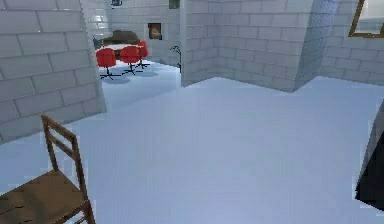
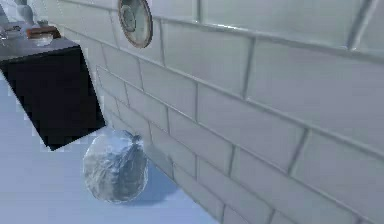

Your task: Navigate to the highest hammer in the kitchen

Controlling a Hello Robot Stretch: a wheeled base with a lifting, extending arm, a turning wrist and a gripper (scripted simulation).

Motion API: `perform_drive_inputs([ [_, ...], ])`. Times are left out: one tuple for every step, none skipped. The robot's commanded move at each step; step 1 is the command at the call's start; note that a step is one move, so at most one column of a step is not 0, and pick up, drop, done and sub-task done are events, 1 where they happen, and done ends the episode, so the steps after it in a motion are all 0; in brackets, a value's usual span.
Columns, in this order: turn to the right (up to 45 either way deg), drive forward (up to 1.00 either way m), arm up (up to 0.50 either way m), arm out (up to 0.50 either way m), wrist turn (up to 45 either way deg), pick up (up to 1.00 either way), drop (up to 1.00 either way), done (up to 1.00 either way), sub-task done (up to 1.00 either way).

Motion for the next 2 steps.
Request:
perform_drive_inputs([
  [12.0,0.00,0.00,0.00,0.0,0.00,0.00,0.00,0.00],
  [0.0,0.85,0.00,0.00,0.0,0.00,0.00,0.00,0.00],
])
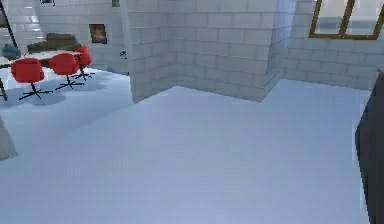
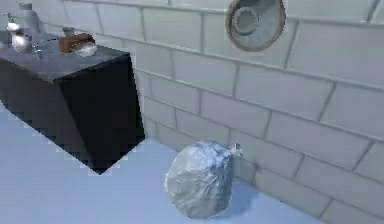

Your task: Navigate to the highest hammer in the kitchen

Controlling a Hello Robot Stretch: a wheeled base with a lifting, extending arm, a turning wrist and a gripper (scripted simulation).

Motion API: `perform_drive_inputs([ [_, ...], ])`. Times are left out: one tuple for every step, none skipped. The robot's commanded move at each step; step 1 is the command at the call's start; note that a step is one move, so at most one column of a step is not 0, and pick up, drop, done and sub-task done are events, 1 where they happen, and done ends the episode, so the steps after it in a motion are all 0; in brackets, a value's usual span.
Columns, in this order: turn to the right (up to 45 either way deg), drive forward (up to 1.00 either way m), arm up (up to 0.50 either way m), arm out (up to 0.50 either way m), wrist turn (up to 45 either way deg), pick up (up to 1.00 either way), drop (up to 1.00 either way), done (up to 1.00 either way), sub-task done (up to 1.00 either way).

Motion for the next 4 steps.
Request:
perform_drive_inputs([
  [27.0,0.00,0.00,0.00,0.0,0.00,0.00,0.00,0.00],
  [0.0,1.00,0.00,0.00,0.0,0.00,0.00,0.00,0.00],
  [24.0,0.00,0.00,0.00,0.0,0.00,0.00,0.00,0.00],
  [0.0,0.10,0.00,0.00,0.0,0.00,0.00,0.00,0.00],
])
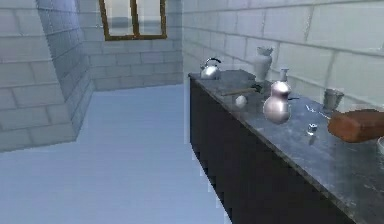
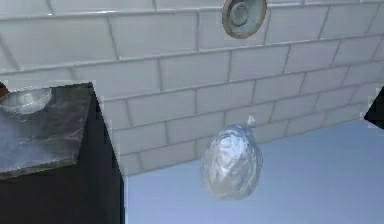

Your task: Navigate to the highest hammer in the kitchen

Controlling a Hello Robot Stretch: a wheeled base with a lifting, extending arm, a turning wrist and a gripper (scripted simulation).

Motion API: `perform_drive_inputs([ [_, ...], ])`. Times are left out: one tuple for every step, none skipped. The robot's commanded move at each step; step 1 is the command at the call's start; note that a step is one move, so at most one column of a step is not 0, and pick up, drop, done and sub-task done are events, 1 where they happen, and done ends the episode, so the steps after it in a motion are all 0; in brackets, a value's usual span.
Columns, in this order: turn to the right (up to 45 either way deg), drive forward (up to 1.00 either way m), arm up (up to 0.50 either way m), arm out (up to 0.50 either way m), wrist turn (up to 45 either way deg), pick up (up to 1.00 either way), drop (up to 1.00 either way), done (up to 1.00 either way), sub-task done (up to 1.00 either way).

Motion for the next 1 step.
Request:
perform_drive_inputs([
  [-15.0,0.00,0.00,0.00,0.0,0.00,0.00,0.00,0.00],
])
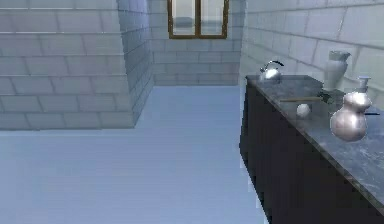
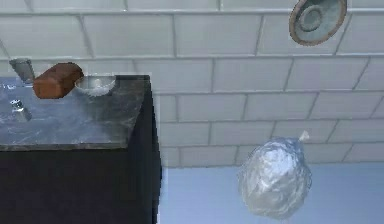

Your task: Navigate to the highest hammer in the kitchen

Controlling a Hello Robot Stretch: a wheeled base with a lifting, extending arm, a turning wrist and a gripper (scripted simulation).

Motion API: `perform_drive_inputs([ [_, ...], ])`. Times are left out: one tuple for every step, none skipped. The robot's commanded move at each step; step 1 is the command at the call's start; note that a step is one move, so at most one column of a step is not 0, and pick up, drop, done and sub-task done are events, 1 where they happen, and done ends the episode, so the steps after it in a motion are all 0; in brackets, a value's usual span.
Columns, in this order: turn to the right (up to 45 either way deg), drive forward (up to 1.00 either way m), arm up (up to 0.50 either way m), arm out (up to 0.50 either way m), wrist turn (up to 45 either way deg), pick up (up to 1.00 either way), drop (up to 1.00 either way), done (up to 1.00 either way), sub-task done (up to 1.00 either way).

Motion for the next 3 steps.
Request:
perform_drive_inputs([
  [0.0,0.40,0.00,0.00,0.0,0.00,0.00,0.00,0.00],
  [39.0,0.00,0.00,0.00,0.0,0.00,0.00,0.00,0.00],
  [0.0,0.00,0.00,0.00,0.0,0.00,0.00,1.00,0.00],
])
